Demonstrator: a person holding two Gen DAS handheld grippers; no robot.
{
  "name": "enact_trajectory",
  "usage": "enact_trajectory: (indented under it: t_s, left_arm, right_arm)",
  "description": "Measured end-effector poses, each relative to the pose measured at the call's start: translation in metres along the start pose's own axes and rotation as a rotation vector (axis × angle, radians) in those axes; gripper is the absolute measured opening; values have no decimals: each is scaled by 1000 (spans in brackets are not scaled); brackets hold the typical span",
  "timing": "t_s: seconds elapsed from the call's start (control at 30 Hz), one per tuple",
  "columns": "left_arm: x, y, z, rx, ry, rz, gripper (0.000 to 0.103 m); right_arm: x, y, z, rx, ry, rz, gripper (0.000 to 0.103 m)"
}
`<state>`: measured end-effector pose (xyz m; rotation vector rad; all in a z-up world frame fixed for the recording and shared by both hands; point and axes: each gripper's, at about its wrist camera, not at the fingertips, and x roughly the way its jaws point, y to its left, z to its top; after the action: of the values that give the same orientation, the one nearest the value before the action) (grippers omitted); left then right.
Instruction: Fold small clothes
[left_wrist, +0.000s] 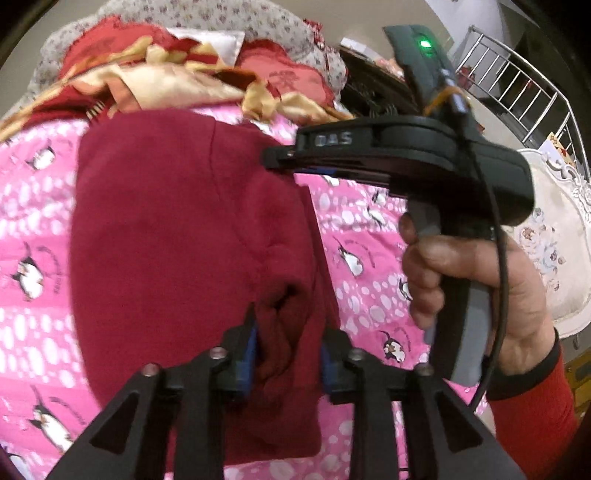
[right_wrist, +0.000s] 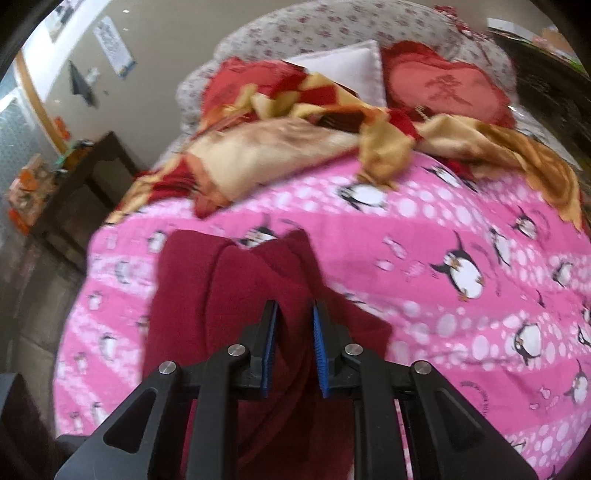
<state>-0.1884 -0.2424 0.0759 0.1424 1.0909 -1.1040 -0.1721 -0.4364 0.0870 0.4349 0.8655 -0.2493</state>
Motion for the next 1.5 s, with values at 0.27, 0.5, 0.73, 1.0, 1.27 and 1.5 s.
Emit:
enact_trajectory:
  t_s: [0.27,0.5,0.73,1.0,1.27,1.5]
  left_arm:
    - [-34,-3,-19,72,11,-48,63]
    - [-68,43,-28,60,-57,140,68]
    - [-52,53,-42,46,-23,179,68]
    - [-28,63,-54,18,24,195,68]
    - [-41,55,-39,38,-59,209,68]
    - [-33,44,-36,85,-61,239,70]
  right_arm:
    - [-21,-17,-19,70,-3,32,37]
    - [-53,7,-60,63,30,179,60]
    - [-43,35,-91,-96,60,55,25]
    - [-30,-7,-115,39,78,56,25]
    - [-52,-17,-57,149,-97,70,51]
    - [3,-8,-25,124,-19,38,22]
